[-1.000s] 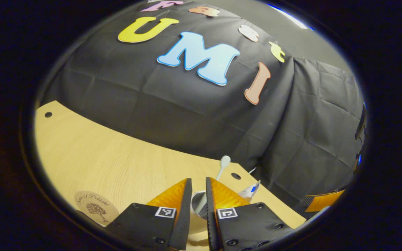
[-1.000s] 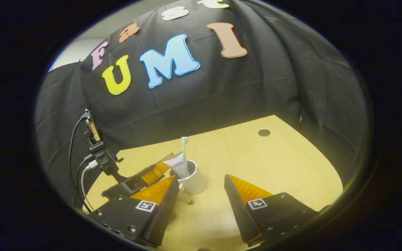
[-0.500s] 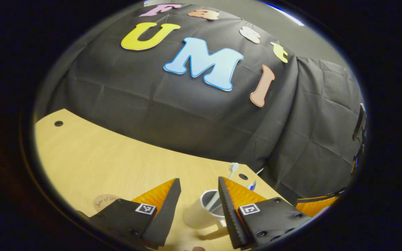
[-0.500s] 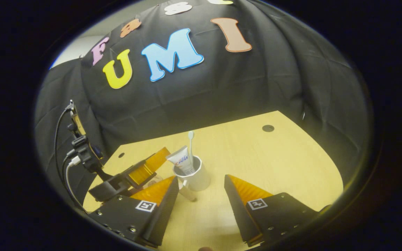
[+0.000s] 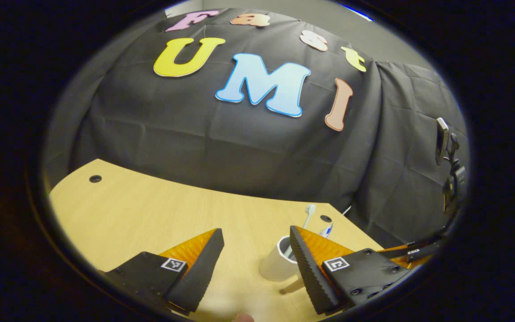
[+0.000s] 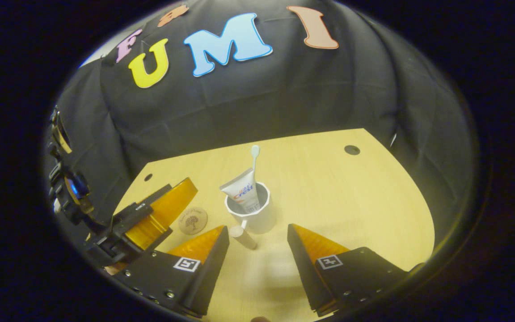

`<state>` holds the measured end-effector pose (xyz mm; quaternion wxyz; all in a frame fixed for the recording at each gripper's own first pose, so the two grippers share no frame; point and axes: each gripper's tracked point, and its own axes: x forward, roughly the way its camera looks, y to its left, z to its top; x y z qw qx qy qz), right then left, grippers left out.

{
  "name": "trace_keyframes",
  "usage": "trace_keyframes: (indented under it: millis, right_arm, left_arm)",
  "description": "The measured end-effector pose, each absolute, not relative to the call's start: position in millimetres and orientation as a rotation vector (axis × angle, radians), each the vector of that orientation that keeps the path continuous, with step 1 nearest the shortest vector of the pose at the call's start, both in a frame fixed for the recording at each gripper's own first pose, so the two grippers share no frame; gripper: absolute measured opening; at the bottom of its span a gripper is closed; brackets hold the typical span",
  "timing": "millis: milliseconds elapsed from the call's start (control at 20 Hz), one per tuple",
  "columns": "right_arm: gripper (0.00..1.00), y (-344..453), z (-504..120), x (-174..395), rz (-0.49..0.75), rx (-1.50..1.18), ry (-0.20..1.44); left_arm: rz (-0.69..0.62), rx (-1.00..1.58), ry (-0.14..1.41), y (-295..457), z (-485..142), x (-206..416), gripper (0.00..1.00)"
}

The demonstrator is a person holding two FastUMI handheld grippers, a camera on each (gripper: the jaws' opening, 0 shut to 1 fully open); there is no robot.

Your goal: Put the toothbrush and toothpaste on the desktop into the cup, then pick up the cup and place it on the coaster on the desktop.

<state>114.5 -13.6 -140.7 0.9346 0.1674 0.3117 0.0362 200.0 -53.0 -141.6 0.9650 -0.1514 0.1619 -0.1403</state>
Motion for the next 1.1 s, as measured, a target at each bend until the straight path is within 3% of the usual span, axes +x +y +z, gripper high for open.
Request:
trace_keyframes:
  millis: [100, 150, 1100]
  right_arm:
    - [0.80, -6, -144, 119, 0.071, 0.352, 0.665]
    - [0.80, -1, -148, 121, 0.069, 0.350, 0.686]
    - [0.80, 28, -211, 160, -0.007, 0.267, 0.994]
  left_arm:
    - [-0.260, -0.287, 0.346, -41, -144, 194, 0.99]
    - [-0.247, -0.285, 0.349, -34, -144, 192, 0.95]
    - [-0.140, -0.276, 0.449, 28, -154, 129, 0.94]
